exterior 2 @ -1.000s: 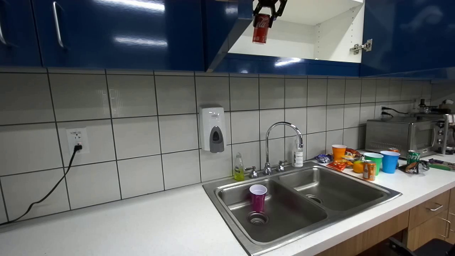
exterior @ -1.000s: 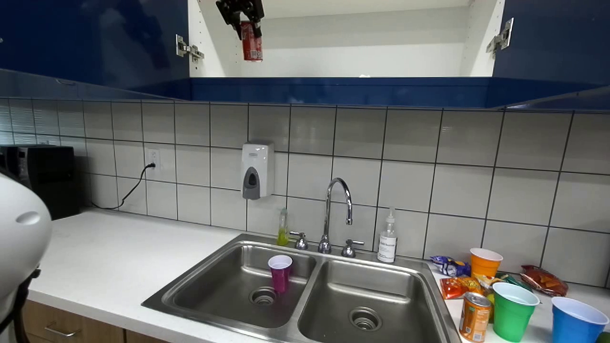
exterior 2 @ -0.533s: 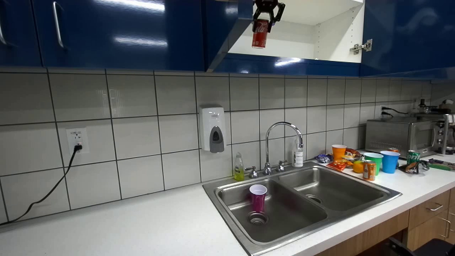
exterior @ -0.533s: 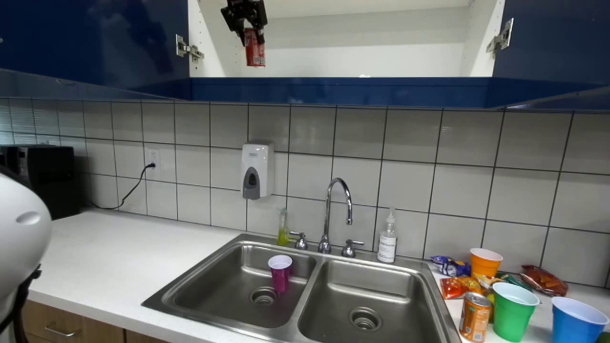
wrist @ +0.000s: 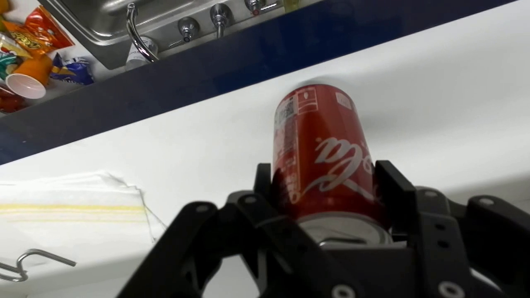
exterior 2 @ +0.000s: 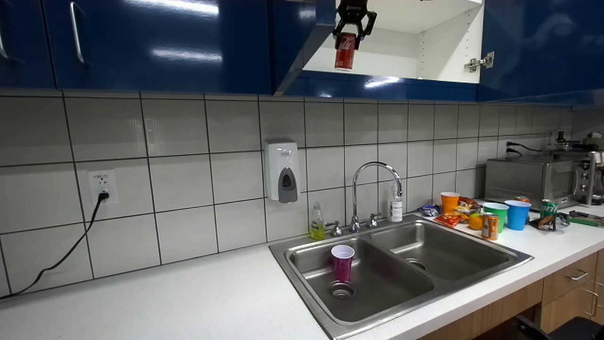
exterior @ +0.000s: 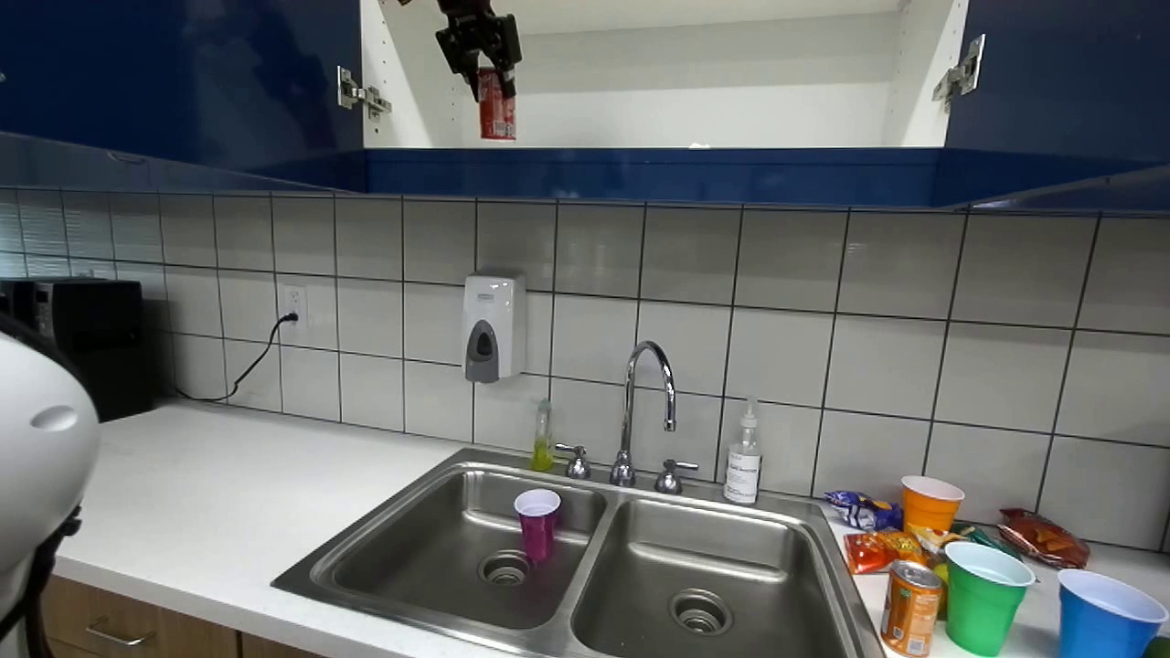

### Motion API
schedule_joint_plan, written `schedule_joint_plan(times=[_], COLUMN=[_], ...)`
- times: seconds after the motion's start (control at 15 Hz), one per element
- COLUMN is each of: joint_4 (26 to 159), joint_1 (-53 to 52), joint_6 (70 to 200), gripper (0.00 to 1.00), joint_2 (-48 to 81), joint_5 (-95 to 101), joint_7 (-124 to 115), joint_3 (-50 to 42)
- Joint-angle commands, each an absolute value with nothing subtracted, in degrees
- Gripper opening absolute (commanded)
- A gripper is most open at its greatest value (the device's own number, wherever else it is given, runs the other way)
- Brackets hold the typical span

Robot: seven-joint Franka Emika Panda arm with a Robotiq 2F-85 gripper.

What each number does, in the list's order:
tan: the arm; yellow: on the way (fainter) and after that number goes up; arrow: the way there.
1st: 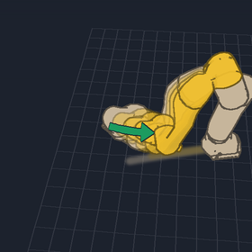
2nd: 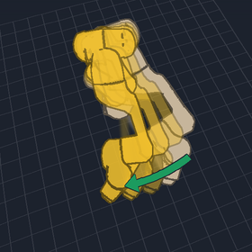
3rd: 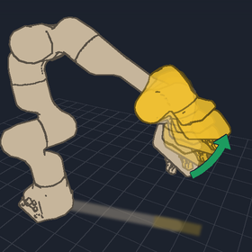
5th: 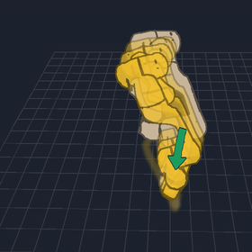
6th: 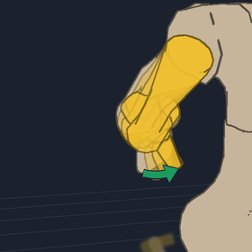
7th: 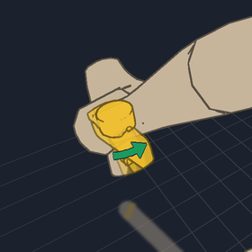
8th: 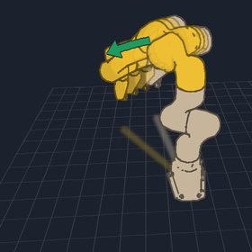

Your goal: Put the Coca Cola can inside the open cabinet

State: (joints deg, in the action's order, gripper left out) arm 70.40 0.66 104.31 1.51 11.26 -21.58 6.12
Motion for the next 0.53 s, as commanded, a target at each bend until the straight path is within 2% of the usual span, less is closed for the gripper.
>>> schedule_joint_plan(times=[0.0,0.47], joint_4=[65.06,61.24], joint_1=[0.47,0.28], joint_6=[101.09,98.49], gripper=[0.39,0.39], joint_2=[4.44,7.32], joint_5=[12.52,12.58], joint_7=[-23.39,-24.16], joint_3=[6.11,5.94])
